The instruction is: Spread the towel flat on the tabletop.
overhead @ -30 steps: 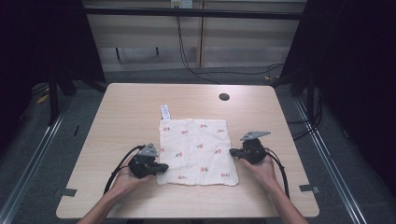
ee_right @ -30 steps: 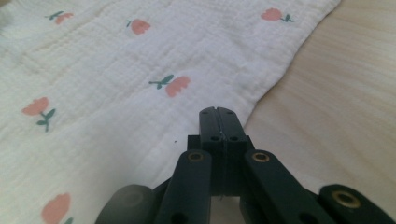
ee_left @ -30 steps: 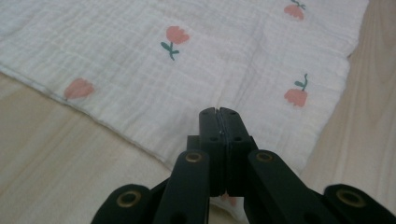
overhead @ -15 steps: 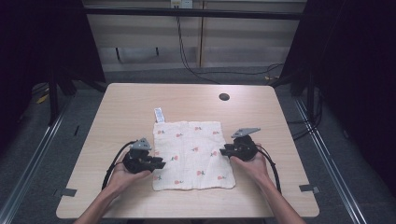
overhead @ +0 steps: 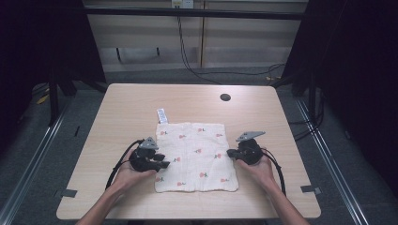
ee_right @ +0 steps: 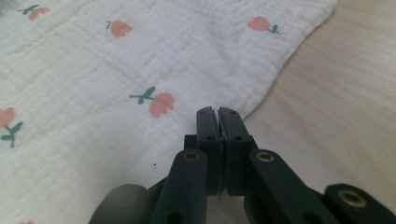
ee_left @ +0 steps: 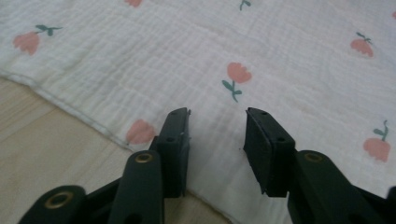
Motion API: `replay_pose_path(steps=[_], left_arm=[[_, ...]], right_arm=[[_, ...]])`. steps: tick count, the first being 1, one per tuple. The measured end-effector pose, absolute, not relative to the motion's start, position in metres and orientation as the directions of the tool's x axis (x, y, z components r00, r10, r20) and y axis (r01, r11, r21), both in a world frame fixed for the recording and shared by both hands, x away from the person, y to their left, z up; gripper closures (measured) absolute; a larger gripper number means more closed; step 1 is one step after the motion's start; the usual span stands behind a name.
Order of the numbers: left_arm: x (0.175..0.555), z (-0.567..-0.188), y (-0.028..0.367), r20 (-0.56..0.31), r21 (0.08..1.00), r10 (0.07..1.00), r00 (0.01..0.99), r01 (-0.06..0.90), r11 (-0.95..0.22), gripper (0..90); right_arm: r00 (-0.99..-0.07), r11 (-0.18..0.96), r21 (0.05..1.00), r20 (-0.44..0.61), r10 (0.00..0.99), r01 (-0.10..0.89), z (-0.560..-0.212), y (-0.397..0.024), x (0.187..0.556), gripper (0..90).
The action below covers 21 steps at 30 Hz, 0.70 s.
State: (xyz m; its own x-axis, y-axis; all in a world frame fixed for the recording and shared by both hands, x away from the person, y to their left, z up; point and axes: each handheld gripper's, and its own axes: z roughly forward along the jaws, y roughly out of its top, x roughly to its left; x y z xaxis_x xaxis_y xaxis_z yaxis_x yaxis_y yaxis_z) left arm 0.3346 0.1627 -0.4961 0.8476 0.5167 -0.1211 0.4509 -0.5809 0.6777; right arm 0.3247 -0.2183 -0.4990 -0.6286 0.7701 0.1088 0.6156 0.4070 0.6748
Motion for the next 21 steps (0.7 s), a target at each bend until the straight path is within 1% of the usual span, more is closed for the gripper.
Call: replay_pose_path(steps=[1, 2, 4, 7, 8, 12, 18, 21], left_arm=[[0.333, -0.496, 0.162, -0.107, 0.676, 0.509, 0.854, 0.438, -0.593, 69.2], [0.332, -0.496, 0.162, -0.118, 0.674, 0.502, 0.856, 0.441, -0.593, 77.1], [0.329, -0.496, 0.160, -0.116, 0.674, 0.489, 0.864, 0.430, -0.600, 84.5], [0.324, -0.496, 0.158, -0.106, 0.671, 0.483, 0.869, 0.421, -0.610, 88.9], [0.323, -0.495, 0.158, -0.101, 0.668, 0.477, 0.873, 0.415, -0.618, 89.4], [0.317, -0.494, 0.156, -0.114, 0.661, 0.465, 0.878, 0.416, -0.624, 90.0], [0.309, -0.495, 0.163, -0.157, 0.659, 0.451, 0.879, 0.433, -0.615, 89.8], [0.305, -0.494, 0.164, -0.167, 0.655, 0.457, 0.874, 0.444, -0.611, 85.7]], right_arm=[[-0.632, 0.410, 0.673, 0.110, 0.767, 0.615, -0.497, -0.221, 0.323, 88.8], [-0.638, 0.408, 0.675, 0.121, 0.760, 0.615, -0.493, -0.226, 0.317, 88.8], [-0.641, 0.410, 0.674, 0.122, 0.758, 0.614, -0.491, -0.230, 0.310, 88.9], [-0.649, 0.410, 0.677, 0.132, 0.749, 0.611, -0.491, -0.232, 0.302, 88.9], [-0.651, 0.417, 0.675, 0.124, 0.749, 0.609, -0.491, -0.233, 0.298, 88.9], [-0.659, 0.417, 0.671, 0.143, 0.738, 0.613, -0.494, -0.236, 0.284, 88.9], [-0.674, 0.434, 0.678, 0.123, 0.729, 0.593, -0.493, -0.233, 0.274, 86.9], [-0.669, 0.428, 0.680, 0.125, 0.733, 0.595, -0.493, -0.232, 0.276, 84.9]])
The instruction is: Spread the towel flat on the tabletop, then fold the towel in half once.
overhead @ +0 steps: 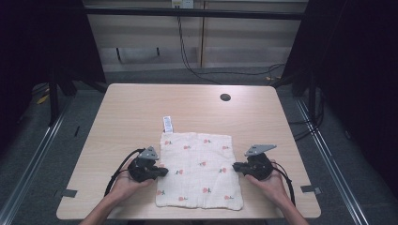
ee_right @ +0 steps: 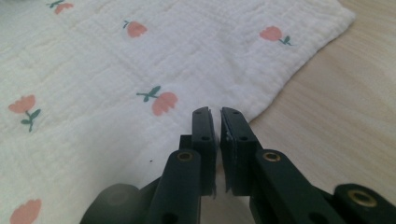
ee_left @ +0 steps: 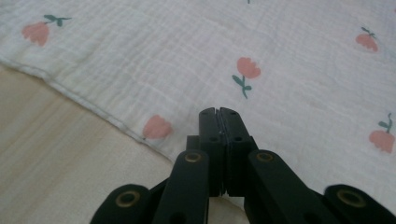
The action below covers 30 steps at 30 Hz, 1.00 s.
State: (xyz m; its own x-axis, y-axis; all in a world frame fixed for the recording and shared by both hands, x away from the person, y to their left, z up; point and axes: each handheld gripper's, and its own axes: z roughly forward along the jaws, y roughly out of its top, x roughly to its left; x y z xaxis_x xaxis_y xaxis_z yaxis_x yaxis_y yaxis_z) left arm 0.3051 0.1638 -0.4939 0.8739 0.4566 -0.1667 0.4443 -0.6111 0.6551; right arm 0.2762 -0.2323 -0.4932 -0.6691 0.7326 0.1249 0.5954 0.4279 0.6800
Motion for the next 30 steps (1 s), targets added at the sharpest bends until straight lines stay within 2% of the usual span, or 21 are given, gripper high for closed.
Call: replay_pose_path(steps=[1, 3, 4, 8, 9, 10, 11, 16, 21, 23, 30], left_arm=[[0.305, -0.493, 0.164, -0.174, 0.649, 0.451, 0.875, 0.447, -0.616, 85.4], [0.303, -0.492, 0.165, -0.169, 0.683, 0.459, 0.872, 0.439, -0.583, 85.0], [0.305, -0.491, 0.167, -0.182, 0.687, 0.451, 0.874, 0.441, -0.578, 81.7], [0.312, -0.489, 0.173, -0.204, 0.689, 0.488, 0.849, 0.478, -0.544, 75.9], [0.314, -0.488, 0.175, -0.206, 0.690, 0.503, 0.839, 0.489, -0.533, 73.9], [0.320, -0.488, 0.181, -0.255, 0.695, 0.499, 0.828, 0.516, -0.501, 73.2], [0.322, -0.488, 0.183, -0.268, 0.696, 0.513, 0.816, 0.532, -0.483, 71.4], [0.330, -0.487, 0.189, -0.301, 0.708, 0.543, 0.784, 0.565, -0.424, 66.7], [0.339, -0.485, 0.196, -0.295, 0.713, 0.568, 0.768, 0.573, -0.404, 59.0], [0.342, -0.484, 0.199, -0.295, 0.708, 0.593, 0.749, 0.588, -0.391, 51.8], [0.353, -0.480, 0.204, -0.292, 0.705, 0.600, 0.745, 0.592, -0.391, 46.4]], right_arm=[[-0.670, 0.417, 0.688, 0.137, 0.729, 0.595, -0.492, -0.232, 0.279, 79.0], [-0.664, 0.409, 0.689, 0.142, 0.734, 0.599, -0.490, -0.232, 0.280, 75.5], [-0.664, 0.385, 0.714, 0.148, 0.733, 0.584, -0.483, -0.232, 0.282, 65.9], [-0.654, 0.337, 0.750, 0.165, 0.738, 0.569, -0.470, -0.236, 0.288, 61.4], [-0.650, 0.334, 0.752, 0.162, 0.742, 0.568, -0.469, -0.236, 0.291, 61.3], [-0.644, 0.326, 0.755, 0.162, 0.747, 0.569, -0.469, -0.238, 0.298, 60.4], [-0.638, 0.321, 0.751, 0.169, 0.751, 0.576, -0.469, -0.237, 0.302, 59.8], [-0.641, 0.361, 0.725, 0.143, 0.755, 0.587, -0.472, -0.235, 0.318, 58.7], [-0.634, 0.339, 0.738, 0.154, 0.758, 0.584, -0.465, -0.234, 0.336, 58.5], [-0.629, 0.336, 0.738, 0.151, 0.762, 0.585, -0.466, -0.233, 0.343, 59.2], [-0.611, 0.336, 0.726, 0.146, 0.778, 0.600, -0.473, -0.229, 0.369, 57.4]])
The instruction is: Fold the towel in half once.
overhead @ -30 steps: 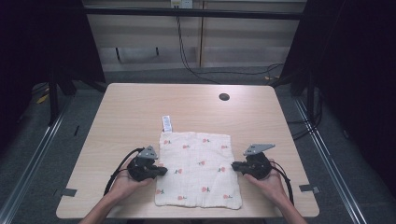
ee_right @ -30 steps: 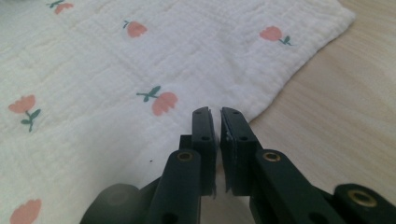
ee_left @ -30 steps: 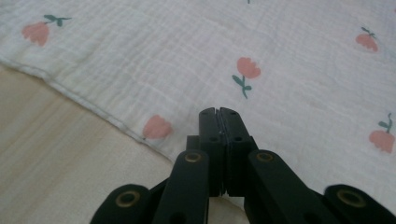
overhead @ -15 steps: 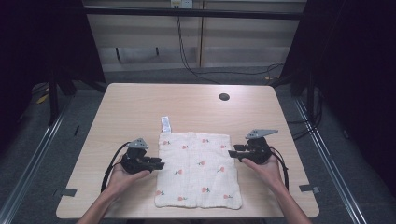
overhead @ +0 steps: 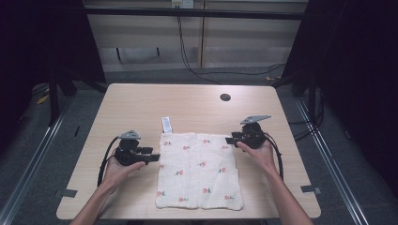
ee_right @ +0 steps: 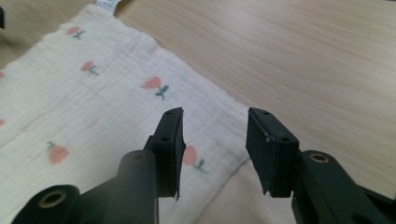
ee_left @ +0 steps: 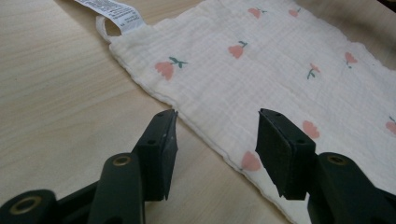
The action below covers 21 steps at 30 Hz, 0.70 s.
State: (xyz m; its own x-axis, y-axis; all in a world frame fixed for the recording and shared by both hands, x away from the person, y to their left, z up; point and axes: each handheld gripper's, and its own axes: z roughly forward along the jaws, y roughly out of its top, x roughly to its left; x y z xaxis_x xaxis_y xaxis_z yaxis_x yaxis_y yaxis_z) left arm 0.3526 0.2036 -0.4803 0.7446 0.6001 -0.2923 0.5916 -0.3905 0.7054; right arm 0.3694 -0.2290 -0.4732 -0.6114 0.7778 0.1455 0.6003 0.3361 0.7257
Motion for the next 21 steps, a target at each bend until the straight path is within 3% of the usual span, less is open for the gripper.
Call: replay_pose_path(steps=[6, 8, 10, 21], left_arm=[[0.366, -0.471, 0.202, -0.298, 0.737, 0.611, 0.733, 0.583, -0.340, 47.3], [0.372, -0.469, 0.203, -0.284, 0.734, 0.621, 0.730, 0.583, -0.349, 55.3], [0.376, -0.468, 0.202, -0.280, 0.735, 0.632, 0.723, 0.584, -0.343, 56.0], [0.389, -0.477, 0.194, -0.273, 0.716, 0.656, 0.704, 0.604, -0.350, 46.8]], right_arm=[[-0.598, 0.341, 0.717, 0.132, 0.791, 0.609, -0.479, -0.228, 0.388, 62.9], [-0.604, 0.373, 0.697, 0.108, 0.790, 0.613, -0.483, -0.226, 0.393, 64.3], [-0.600, 0.375, 0.690, 0.107, 0.793, 0.619, -0.484, -0.225, 0.396, 65.7], [-0.587, 0.379, 0.676, 0.098, 0.804, 0.632, -0.502, -0.223, 0.405, 68.4]])
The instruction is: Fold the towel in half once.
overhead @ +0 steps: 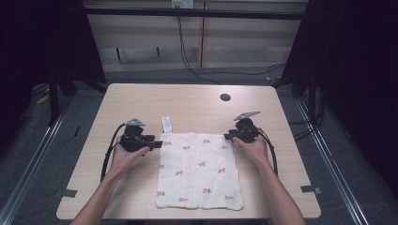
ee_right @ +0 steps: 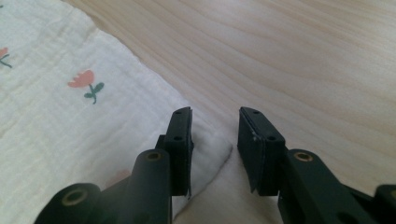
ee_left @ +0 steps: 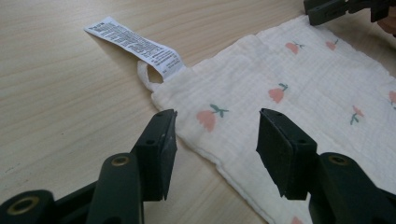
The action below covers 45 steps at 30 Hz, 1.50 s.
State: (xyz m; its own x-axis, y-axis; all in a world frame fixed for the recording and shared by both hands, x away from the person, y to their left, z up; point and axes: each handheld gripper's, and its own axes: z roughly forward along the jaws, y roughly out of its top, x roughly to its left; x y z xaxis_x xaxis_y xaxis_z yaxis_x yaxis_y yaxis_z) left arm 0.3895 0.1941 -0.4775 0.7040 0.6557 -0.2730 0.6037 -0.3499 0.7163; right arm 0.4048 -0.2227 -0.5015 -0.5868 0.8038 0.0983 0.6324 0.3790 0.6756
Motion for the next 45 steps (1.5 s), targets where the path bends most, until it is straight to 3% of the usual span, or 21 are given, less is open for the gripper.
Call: replay_pose_path(steps=[5, 9, 14, 19, 23, 37, 39, 40, 41, 45], left_arm=[[0.390, -0.478, 0.200, -0.267, 0.725, 0.682, 0.681, 0.608, -0.323, 42.5], [0.390, -0.479, 0.199, -0.228, 0.718, 0.684, 0.693, 0.594, -0.363, 45.3], [0.403, -0.485, 0.201, -0.248, 0.718, 0.686, 0.684, 0.606, -0.344, 55.3], [0.417, -0.495, 0.195, -0.262, 0.702, 0.681, 0.684, 0.619, -0.352, 58.6], [0.423, -0.501, 0.188, -0.283, 0.691, 0.674, 0.682, 0.632, -0.350, 58.6], [0.434, -0.505, 0.167, -0.224, 0.708, 0.690, 0.688, 0.601, -0.370, 55.8], [0.435, -0.505, 0.169, -0.250, 0.703, 0.679, 0.691, 0.612, -0.364, 55.8], [0.434, -0.504, 0.168, -0.236, 0.699, 0.669, 0.705, 0.601, -0.387, 58.3], [0.430, -0.502, 0.165, -0.167, 0.692, 0.652, 0.740, 0.559, -0.457, 60.7], [0.428, -0.501, 0.163, -0.121, 0.689, 0.657, 0.744, 0.540, -0.484, 68.0]], right_arm=[[-0.608, 0.411, 0.671, 0.076, 0.790, 0.617, -0.501, -0.217, 0.400, 79.1], [-0.613, 0.403, 0.682, 0.085, 0.785, 0.610, -0.502, -0.219, 0.397, 87.3], [-0.611, 0.365, 0.703, 0.124, 0.782, 0.611, -0.502, -0.222, 0.394, 87.9], [-0.595, 0.342, 0.698, 0.150, 0.789, 0.629, -0.502, -0.224, 0.392, 87.9], [-0.588, 0.324, 0.705, 0.162, 0.792, 0.631, -0.504, -0.223, 0.394, 87.8], [-0.610, 0.333, 0.716, 0.162, 0.775, 0.613, -0.499, -0.221, 0.394, 87.9], [-0.612, 0.338, 0.716, 0.157, 0.775, 0.611, -0.498, -0.221, 0.392, 87.9], [-0.615, 0.330, 0.724, 0.162, 0.772, 0.605, -0.498, -0.221, 0.392, 87.9], [-0.612, 0.323, 0.726, 0.168, 0.773, 0.607, -0.498, -0.222, 0.391, 88.0], [-0.610, 0.320, 0.725, 0.172, 0.773, 0.610, -0.499, -0.223, 0.392, 88.0]])
